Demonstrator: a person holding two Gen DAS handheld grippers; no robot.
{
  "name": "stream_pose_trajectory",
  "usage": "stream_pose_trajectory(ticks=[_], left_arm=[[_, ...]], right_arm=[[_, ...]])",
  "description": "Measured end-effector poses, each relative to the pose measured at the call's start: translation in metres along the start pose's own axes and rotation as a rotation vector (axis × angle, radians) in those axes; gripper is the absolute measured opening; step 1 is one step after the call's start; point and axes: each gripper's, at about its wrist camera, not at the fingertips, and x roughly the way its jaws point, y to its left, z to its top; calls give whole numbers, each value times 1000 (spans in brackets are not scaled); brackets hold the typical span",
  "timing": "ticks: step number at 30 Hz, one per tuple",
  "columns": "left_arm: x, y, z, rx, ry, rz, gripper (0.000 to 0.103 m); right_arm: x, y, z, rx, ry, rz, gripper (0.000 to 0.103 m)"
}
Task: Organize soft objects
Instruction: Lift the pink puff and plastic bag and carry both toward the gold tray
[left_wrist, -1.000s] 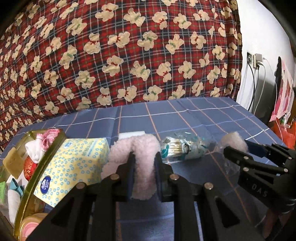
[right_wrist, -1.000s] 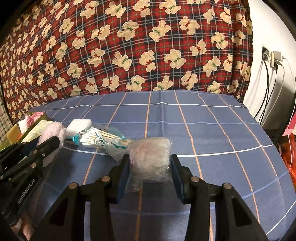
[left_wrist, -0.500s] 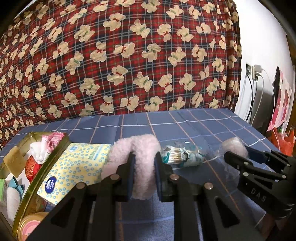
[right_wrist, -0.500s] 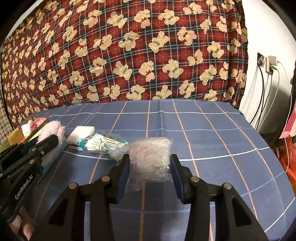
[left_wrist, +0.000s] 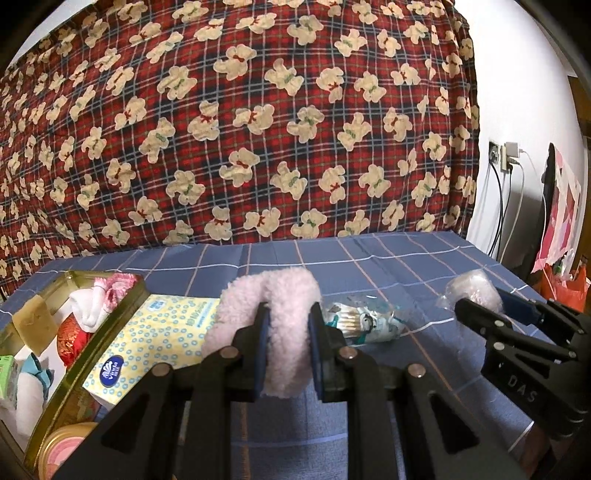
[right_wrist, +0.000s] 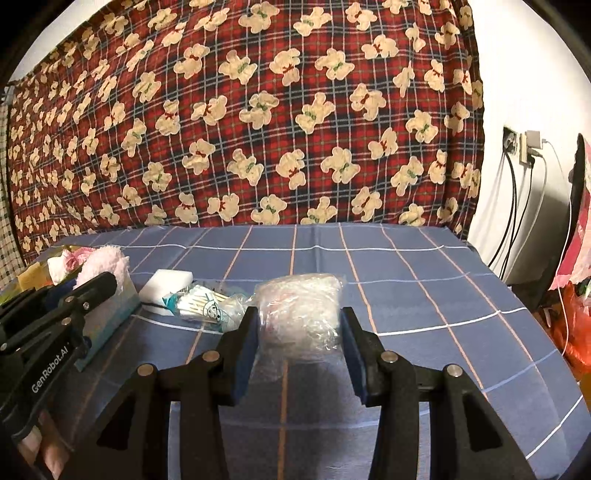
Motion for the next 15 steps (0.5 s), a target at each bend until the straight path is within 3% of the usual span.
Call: stream_pose_trajectory(ticks=[15], left_arm=[[-12,2,-2,-5,-53,-2,17]], right_arm=[[-17,4,-2,-20,-93,-6,46]])
